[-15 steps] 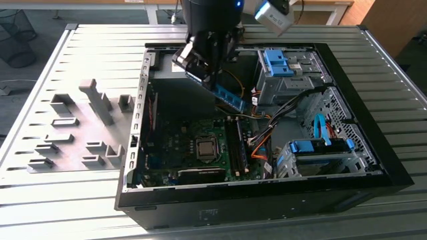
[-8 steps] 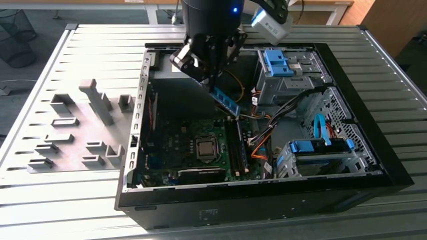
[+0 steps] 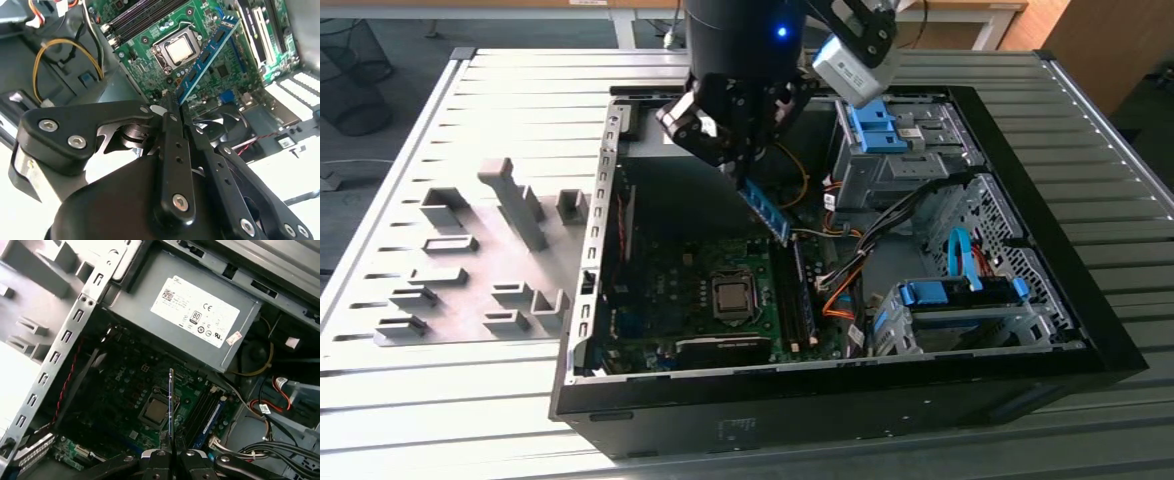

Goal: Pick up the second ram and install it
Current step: 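Insert the second ram into the second slot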

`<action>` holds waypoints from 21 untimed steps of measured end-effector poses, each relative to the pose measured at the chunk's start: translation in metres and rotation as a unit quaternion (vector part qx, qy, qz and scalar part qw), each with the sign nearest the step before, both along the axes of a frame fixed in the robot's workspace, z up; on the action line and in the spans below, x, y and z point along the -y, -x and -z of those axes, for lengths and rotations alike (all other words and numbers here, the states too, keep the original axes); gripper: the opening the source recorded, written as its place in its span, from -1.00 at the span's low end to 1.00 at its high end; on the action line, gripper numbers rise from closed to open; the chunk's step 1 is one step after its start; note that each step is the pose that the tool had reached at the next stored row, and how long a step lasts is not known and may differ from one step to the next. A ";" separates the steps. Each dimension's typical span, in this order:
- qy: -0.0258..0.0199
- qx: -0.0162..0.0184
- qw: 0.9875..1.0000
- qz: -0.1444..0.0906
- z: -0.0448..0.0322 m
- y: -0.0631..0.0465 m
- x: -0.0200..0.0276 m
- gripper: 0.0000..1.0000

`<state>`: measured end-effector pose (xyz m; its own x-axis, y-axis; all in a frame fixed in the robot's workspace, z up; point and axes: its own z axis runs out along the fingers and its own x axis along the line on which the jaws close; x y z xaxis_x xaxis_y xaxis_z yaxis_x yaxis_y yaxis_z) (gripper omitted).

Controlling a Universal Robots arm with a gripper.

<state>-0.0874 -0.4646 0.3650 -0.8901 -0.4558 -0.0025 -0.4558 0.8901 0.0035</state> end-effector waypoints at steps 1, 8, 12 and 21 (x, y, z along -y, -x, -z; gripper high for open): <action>0.000 0.000 1.000 0.004 0.0002 0.000 0.0002 -0.72; 0.000 0.000 1.000 0.008 0.0004 0.000 0.0016 -0.72; 0.001 0.000 0.999 0.037 0.0011 -0.001 0.0015 -0.72; 0.002 0.000 0.993 0.118 0.0055 -0.001 0.0015 -0.72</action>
<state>-0.0869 -0.4661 0.3595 -0.9720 -0.2349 -0.0010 -0.2349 0.9720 -0.0003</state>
